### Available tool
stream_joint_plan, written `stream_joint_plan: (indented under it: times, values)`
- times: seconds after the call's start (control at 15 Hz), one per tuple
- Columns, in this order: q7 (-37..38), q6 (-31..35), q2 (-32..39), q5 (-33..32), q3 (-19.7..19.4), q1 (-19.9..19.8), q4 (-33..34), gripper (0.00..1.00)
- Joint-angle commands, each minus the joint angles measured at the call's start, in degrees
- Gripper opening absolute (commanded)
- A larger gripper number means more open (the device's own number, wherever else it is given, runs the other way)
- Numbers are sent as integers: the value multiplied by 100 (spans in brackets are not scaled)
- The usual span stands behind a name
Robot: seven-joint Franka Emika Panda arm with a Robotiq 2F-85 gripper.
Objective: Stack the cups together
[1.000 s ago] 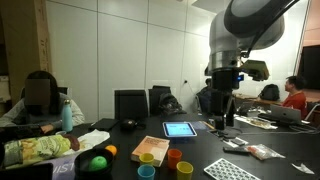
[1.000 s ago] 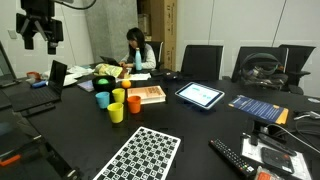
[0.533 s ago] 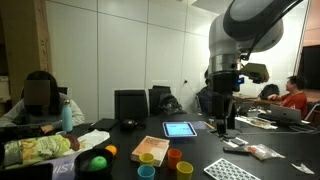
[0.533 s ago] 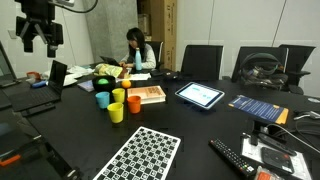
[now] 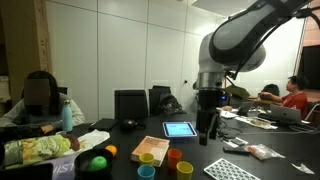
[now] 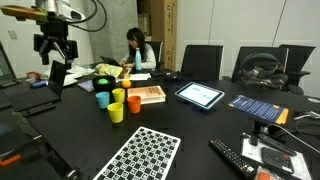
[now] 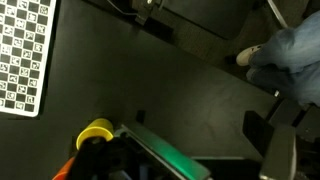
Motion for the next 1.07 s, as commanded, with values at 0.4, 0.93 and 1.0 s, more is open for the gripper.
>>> stream_joint_plan:
  times: [0.4, 0.93, 1.0]
  values:
    - [-1184, 2486, 1867, 1016, -193, -62, 792, 100]
    - [-1680, 3075, 2973, 1707, 77, -741, 1592, 100]
    - [-1586, 3201, 3047, 1587, 60, -803, 1607, 100]
